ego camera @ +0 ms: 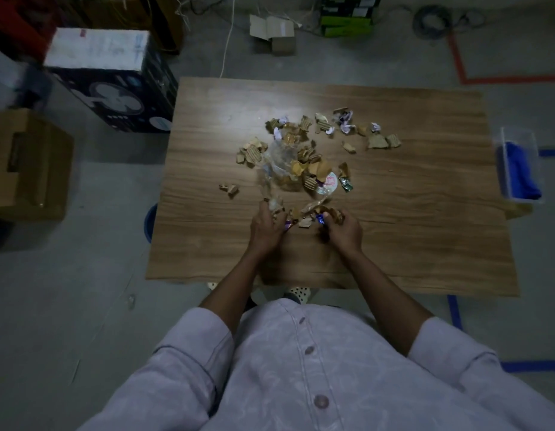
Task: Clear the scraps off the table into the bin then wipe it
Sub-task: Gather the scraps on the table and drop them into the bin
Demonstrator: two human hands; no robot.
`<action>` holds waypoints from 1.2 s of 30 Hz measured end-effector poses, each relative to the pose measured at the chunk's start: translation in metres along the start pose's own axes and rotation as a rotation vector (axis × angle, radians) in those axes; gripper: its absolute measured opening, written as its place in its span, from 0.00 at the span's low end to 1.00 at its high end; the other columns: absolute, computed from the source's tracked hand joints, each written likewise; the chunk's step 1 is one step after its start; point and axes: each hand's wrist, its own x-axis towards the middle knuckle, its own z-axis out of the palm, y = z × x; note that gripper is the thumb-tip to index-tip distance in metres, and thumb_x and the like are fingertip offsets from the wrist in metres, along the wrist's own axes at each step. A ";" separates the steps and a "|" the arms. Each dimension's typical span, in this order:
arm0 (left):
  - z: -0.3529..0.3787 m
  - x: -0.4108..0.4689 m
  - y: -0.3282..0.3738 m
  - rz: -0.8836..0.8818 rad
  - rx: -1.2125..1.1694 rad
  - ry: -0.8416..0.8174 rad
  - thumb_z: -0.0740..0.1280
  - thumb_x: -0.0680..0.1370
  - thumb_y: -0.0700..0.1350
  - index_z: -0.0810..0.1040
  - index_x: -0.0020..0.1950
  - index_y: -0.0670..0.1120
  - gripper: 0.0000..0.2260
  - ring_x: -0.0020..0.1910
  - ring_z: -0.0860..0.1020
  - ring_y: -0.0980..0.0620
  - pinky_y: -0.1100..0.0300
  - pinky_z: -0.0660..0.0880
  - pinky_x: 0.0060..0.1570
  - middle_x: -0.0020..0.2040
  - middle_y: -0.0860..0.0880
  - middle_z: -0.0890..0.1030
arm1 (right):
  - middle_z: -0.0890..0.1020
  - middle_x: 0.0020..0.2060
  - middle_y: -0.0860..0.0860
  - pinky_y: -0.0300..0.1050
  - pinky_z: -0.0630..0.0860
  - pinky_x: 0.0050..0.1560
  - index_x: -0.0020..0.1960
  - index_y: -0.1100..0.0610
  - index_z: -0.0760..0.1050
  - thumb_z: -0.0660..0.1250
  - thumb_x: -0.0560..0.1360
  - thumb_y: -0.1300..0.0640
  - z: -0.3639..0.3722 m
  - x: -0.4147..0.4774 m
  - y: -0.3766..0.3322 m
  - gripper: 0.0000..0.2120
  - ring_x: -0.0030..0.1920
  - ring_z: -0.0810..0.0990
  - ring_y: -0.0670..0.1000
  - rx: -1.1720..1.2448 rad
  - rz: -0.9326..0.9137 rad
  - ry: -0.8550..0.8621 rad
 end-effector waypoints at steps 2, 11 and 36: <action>-0.005 -0.005 0.004 -0.014 0.007 -0.008 0.65 0.82 0.44 0.68 0.60 0.38 0.13 0.51 0.79 0.35 0.55 0.64 0.41 0.50 0.38 0.79 | 0.84 0.49 0.55 0.45 0.71 0.48 0.53 0.55 0.81 0.70 0.77 0.50 -0.001 0.005 0.004 0.09 0.52 0.81 0.57 -0.047 -0.041 0.021; -0.019 -0.009 -0.003 -0.133 0.112 -0.081 0.63 0.83 0.48 0.72 0.64 0.36 0.16 0.59 0.77 0.36 0.52 0.68 0.49 0.60 0.34 0.79 | 0.69 0.73 0.59 0.53 0.66 0.69 0.66 0.55 0.78 0.72 0.74 0.60 0.015 0.005 -0.005 0.20 0.73 0.64 0.63 -0.401 -0.439 -0.100; -0.058 0.002 -0.046 -0.343 -0.105 0.132 0.56 0.74 0.54 0.75 0.32 0.47 0.16 0.47 0.81 0.37 0.48 0.71 0.43 0.43 0.35 0.82 | 0.72 0.53 0.61 0.51 0.69 0.49 0.59 0.62 0.73 0.55 0.71 0.52 0.090 -0.021 -0.033 0.21 0.52 0.69 0.58 -0.298 -0.587 -0.278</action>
